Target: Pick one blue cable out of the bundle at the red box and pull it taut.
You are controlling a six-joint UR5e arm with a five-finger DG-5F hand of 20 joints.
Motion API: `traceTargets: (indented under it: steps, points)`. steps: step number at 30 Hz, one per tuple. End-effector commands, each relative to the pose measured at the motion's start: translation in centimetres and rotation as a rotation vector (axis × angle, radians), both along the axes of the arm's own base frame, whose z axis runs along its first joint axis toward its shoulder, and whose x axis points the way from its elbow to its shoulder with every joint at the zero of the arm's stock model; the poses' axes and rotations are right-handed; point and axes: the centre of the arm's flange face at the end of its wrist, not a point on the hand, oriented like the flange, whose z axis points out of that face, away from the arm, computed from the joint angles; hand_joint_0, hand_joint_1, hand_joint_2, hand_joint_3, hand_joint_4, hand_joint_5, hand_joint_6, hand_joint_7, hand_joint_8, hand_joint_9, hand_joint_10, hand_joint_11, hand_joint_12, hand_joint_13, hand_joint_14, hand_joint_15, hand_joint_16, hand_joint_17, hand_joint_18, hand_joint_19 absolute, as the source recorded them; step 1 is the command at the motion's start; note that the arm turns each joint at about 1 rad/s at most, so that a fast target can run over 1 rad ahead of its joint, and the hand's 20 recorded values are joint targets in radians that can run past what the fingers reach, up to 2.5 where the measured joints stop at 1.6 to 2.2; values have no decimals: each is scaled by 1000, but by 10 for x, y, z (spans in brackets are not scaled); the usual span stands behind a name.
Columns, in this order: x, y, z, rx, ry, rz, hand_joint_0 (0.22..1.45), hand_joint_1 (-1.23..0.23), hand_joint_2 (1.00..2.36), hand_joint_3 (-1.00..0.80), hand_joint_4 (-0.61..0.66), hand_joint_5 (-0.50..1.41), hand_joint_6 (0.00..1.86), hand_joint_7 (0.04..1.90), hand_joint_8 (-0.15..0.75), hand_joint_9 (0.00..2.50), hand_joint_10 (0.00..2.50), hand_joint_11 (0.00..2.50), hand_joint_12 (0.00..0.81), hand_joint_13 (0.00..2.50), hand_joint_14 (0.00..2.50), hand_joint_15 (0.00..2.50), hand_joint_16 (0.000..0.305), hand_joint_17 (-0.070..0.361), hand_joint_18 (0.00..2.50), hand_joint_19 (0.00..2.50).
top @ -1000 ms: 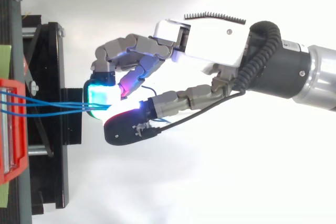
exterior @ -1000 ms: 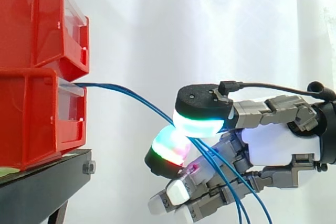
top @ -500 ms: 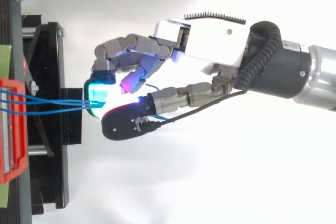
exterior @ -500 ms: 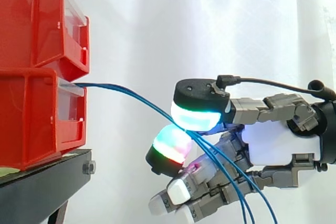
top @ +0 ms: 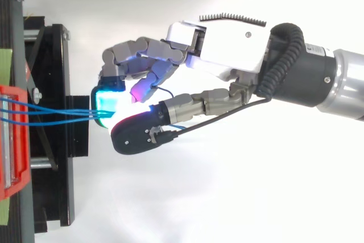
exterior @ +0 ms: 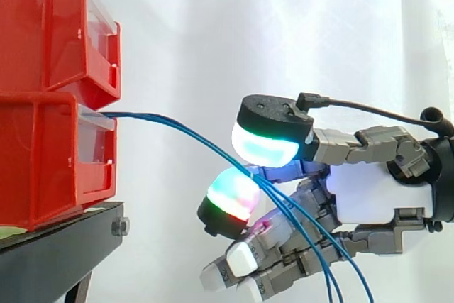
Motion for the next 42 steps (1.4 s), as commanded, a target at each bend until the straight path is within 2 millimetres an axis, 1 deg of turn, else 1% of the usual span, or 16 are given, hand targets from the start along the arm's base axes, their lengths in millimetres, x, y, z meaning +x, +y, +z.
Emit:
traceTargets:
  steps: [1,6,9,11,13,16,18,19,21,23,25,30,31,33,35,42]
  points:
    - [0,0,0,0,0,0,485,-666,1006,-408,116,-9,662,1261,276,890,8,244,349,402,5,139,50,113,385,253]
    - [0,0,0,0,1,0,496,-712,1010,-330,115,-38,713,1169,296,831,6,279,352,366,6,146,51,114,346,253]
    - [0,0,0,0,1,0,518,-687,1002,-90,153,-43,731,1085,363,853,4,268,425,390,4,128,67,151,419,205]
    - [0,0,0,-1,0,0,487,-626,1190,-73,152,-41,730,1075,368,863,4,268,436,396,4,126,69,156,430,206]
    - [0,0,0,-1,-1,0,442,-540,1473,-115,157,-31,703,1088,367,877,4,261,441,393,3,118,71,159,419,204]
    - [0,0,0,-1,2,0,428,-535,1598,-156,183,-21,652,1180,368,886,6,258,439,388,3,113,71,160,408,198]
    - [0,0,1,-1,-1,0,438,-581,1561,-163,195,-20,636,1205,372,892,4,273,439,386,4,114,71,159,410,183]
    - [0,0,0,-1,0,0,460,-640,1453,-142,207,-24,630,1224,376,889,7,289,436,383,4,115,70,157,410,184]
    - [0,0,0,-1,0,0,474,-677,1401,-142,224,-36,649,1162,376,877,5,316,434,382,4,116,69,156,414,176]
    - [0,0,0,-1,2,0,509,-708,1255,-108,227,-45,660,1137,372,856,5,334,430,377,4,121,68,154,410,178]
    - [0,0,0,-1,0,0,563,-742,1021,-54,217,-63,691,1084,369,825,5,359,423,363,4,125,66,149,402,172]
    - [0,0,0,-1,0,0,554,-816,1008,-121,195,-101,771,1022,357,794,7,379,406,341,5,125,63,142,377,186]
    - [0,0,0,-1,-1,0,528,-835,1015,-245,158,-108,768,1061,310,760,9,381,356,303,5,138,52,117,305,216]
    - [0,0,1,-1,-3,2,509,-849,1009,-363,159,-109,773,1047,315,762,9,387,363,304,5,140,53,120,308,218]
    - [0,0,1,-1,-3,2,476,-827,1000,-500,163,-108,778,1009,320,770,8,384,375,307,5,137,56,126,315,217]
    - [0,0,1,-2,-2,0,437,-638,1000,-500,180,-89,744,996,334,810,9,372,389,319,5,138,60,134,332,232]
